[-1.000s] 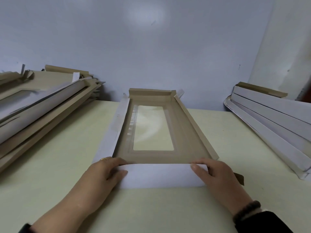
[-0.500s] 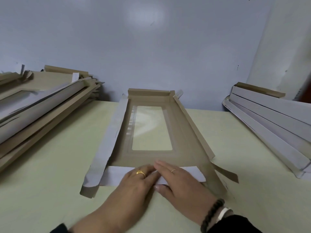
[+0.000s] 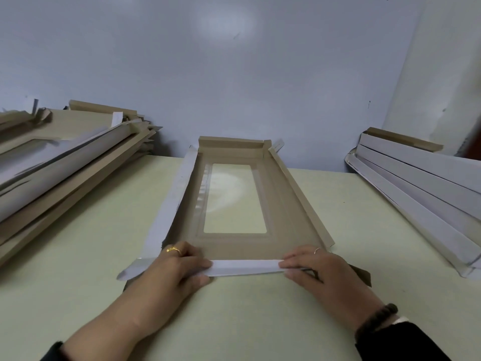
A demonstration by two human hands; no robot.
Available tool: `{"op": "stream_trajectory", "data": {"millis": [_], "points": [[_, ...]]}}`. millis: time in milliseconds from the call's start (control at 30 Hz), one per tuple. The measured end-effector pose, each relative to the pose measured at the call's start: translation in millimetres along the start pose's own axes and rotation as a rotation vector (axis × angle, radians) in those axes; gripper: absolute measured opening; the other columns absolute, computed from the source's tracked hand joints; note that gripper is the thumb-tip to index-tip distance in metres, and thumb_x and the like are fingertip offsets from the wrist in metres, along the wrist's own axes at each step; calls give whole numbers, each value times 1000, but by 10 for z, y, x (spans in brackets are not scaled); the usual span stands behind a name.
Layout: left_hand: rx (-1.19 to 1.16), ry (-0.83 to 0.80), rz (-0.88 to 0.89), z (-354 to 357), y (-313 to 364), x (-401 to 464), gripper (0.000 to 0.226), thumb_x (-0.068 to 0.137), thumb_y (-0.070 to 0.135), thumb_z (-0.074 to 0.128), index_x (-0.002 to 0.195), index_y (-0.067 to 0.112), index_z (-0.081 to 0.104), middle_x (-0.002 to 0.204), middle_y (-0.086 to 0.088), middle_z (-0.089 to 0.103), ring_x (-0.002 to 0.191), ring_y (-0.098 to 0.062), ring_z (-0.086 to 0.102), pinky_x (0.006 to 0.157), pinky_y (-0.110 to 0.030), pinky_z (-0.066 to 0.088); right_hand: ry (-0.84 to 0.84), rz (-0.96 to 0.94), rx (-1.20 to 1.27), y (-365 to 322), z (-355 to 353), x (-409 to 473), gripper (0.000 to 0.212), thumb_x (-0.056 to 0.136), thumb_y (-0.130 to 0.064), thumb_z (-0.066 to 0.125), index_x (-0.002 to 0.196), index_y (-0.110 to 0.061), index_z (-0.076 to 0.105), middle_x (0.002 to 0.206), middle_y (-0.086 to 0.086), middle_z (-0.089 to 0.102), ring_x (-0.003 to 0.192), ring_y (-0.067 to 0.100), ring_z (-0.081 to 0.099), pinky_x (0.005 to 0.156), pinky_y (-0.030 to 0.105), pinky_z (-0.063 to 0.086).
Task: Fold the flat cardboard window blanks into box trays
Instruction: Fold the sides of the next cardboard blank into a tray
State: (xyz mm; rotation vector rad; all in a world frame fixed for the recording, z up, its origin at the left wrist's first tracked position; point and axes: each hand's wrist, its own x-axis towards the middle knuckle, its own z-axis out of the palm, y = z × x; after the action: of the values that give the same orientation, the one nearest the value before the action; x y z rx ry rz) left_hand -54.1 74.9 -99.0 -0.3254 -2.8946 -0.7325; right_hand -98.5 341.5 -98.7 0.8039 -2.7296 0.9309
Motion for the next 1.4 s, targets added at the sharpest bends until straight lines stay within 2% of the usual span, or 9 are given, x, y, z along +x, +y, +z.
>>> {"op": "stream_trajectory", "data": {"millis": [300,500,567,633,767,1033,1167,1300,1400], "points": [[241,214,-10,11,-14,166,32,99,31,31,117,36,57,91,12,56,97,-10,50,78,-19,26,125,15,-180,-45,148,154,22,97,-19,43,96,-13,64,89,-4,60,90,16,51,82,24,35],[445,71,-122,222,135,249,114,55,71,-27,146,19,19,143,3,33,137,-14,21,114,-30,2,111,84,-589,-221,226,259,25,75,-18,73,99,-21,69,88,1,65,85,22,60,76,33,48],[411,-21,-139,310,164,285,126,40,77,-38,148,23,-1,154,2,14,142,-14,3,114,-32,-4,50,-37,-589,-315,339,286,44,75,-18,72,117,-19,62,113,4,64,107,22,59,93,34,45],[365,-100,-150,337,162,315,128,31,79,-41,146,34,-8,157,1,1,143,-15,-7,114,-34,-6,-93,-116,-464,-343,498,319,48,98,-26,38,144,-20,26,151,-2,28,139,12,20,113,30,11],[330,-190,-161,307,106,342,103,57,82,-23,147,36,-4,157,2,-10,143,-15,-14,114,-33,-7,-212,-24,-363,-243,525,354,50,101,-37,20,148,-25,10,155,-13,4,141,2,-2,114,25,-4],[295,-101,-74,246,14,364,56,96,54,21,147,34,9,156,11,2,143,-6,-4,113,-26,0,-140,-1,-366,-155,391,313,46,100,-35,28,144,-26,22,153,-12,19,139,5,16,111,22,10],[237,85,65,108,65,260,45,95,55,24,132,37,43,136,17,46,126,-4,37,101,-20,23,58,-22,-389,-253,266,253,29,88,-34,55,115,-23,57,109,-5,63,100,17,56,81,27,43],[165,136,94,20,151,164,57,93,60,20,85,24,63,82,11,60,84,-10,52,72,-24,37,106,-102,-436,-295,268,195,11,83,-28,60,88,-18,61,82,-4,64,77,19,60,63,30,49],[64,80,74,-16,137,111,36,90,52,44,91,23,67,94,12,61,90,-6,54,78,-24,41,57,-131,-375,-290,262,146,22,78,-39,58,75,-18,53,75,-5,61,71,16,56,58,28,48]]}}
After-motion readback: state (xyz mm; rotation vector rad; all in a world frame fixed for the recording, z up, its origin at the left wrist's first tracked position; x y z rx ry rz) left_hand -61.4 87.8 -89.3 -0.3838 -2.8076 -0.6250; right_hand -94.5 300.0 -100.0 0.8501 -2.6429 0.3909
